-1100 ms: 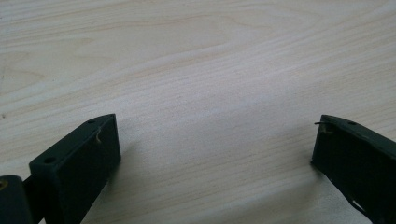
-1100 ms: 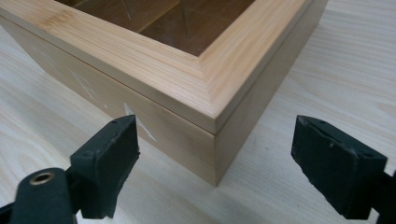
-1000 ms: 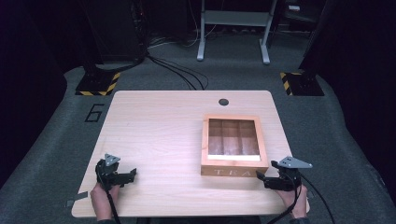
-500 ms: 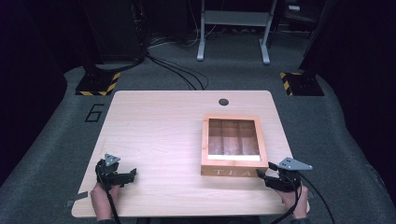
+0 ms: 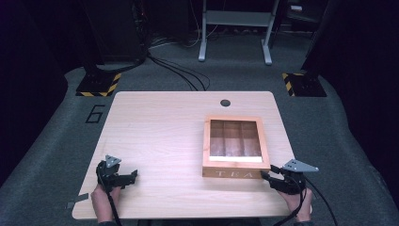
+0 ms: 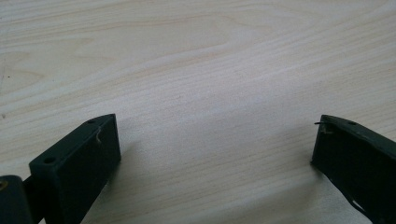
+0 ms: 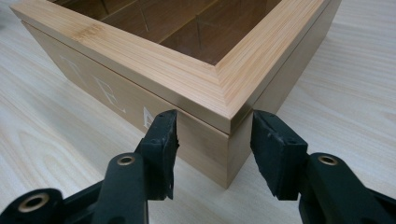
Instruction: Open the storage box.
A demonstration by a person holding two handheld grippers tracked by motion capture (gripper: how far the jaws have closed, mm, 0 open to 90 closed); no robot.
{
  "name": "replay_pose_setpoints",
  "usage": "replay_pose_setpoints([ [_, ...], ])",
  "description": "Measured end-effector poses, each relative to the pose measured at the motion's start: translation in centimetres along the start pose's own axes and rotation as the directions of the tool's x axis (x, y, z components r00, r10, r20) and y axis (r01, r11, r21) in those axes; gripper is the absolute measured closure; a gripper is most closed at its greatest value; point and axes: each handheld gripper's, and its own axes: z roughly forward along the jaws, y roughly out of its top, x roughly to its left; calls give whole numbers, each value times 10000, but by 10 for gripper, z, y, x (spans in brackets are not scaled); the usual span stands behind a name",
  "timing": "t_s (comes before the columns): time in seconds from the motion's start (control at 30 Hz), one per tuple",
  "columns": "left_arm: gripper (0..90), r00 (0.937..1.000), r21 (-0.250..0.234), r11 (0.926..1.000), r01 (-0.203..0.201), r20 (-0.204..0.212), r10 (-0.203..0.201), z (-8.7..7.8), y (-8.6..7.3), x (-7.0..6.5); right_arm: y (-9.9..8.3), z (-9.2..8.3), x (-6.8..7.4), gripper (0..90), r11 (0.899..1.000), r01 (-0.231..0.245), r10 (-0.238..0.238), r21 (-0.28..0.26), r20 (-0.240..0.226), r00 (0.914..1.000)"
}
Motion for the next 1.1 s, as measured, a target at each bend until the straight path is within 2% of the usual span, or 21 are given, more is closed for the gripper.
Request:
replay_pose_setpoints([
  [0.07, 8, 10000, 1, 10000, 1, -1, -1, 0, 0, 0, 0, -2, 1, 529, 9998, 9, -8, -186, 85, 10000],
  [0.27, 8, 10000, 2, 10000, 1, 2, -1, 0, 0, 0, 0, -3, 2, 561, 9998, 112, -110, -136, 201, 9997],
  [0.4, 8, 10000, 1, 10000, 1, 0, -1, 0, 0, 0, -2, -6, 1, 614, 9988, -99, 106, -470, 160, 9998],
  [0.6, 9, 10000, -4, 10000, 2, 1, -2, 0, 0, 0, -3, -6, 2, 617, 9986, -89, 101, -529, 243, 9997],
  [0.67, 9, 10000, -1, 10000, 1, -1, -1, 0, 0, 0, -3, -7, 1, 621, 9981, -72, 81, -609, 139, 9999],
  [1.0, 8, 10000, -8, 10000, 15, -9, -15, 0, 0, 0, -2, -7, 3, 630, 9939, -432, 452, -1012, 178, 9988],
  [1.1, 9, 10000, -7, 10000, 5, 0, -5, 0, 0, 0, -2, -7, 2, 631, 9918, -411, 436, -1206, 185, 9989],
])
